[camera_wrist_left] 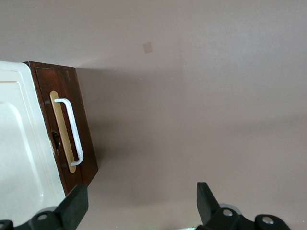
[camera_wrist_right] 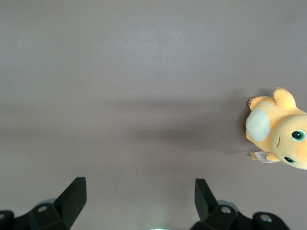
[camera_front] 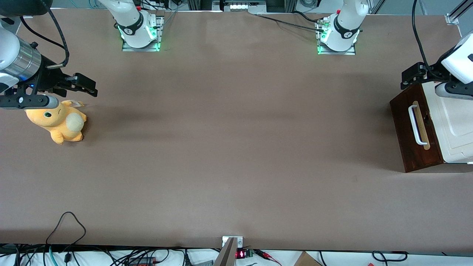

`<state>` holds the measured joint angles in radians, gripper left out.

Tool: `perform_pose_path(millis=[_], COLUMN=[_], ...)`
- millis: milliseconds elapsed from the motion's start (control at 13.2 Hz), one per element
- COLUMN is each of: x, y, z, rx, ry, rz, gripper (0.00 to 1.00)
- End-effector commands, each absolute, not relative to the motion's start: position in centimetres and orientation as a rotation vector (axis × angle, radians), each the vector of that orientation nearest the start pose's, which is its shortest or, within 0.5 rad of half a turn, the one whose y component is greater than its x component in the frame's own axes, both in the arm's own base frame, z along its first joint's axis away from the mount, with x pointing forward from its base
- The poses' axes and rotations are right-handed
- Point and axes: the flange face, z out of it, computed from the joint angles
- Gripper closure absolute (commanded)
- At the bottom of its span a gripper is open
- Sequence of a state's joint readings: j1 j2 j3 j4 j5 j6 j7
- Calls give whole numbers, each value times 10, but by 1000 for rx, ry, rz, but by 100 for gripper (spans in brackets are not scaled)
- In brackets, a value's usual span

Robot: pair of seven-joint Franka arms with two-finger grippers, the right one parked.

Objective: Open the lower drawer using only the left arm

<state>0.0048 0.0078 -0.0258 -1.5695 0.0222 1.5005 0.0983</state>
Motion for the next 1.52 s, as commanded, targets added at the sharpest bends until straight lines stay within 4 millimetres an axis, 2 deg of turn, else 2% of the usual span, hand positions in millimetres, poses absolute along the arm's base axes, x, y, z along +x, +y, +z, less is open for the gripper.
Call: perform_pose_path(millis=[0, 152, 303, 530, 758, 833, 909, 1061, 1212, 1364, 1439], x=[544, 542, 545, 545, 551, 552, 552, 551, 546, 549, 548], y=[-5, -3, -1, 5, -10, -9, -20, -37, -42, -38, -35], z=[617, 609, 603, 598, 586, 575, 560, 517, 473, 424, 405], rx=[-3146, -3142, -3139, -3118, -2885, -2815, -2737, -2536, -2424, -2298, -2237], ry=[218, 223, 273, 258, 309, 263, 230, 147, 77, 61, 64], rz=[137, 202, 202, 199, 232, 255, 263, 282, 265, 269, 268], gripper=[0, 0, 0, 0, 0, 1, 1, 1, 1, 1, 1])
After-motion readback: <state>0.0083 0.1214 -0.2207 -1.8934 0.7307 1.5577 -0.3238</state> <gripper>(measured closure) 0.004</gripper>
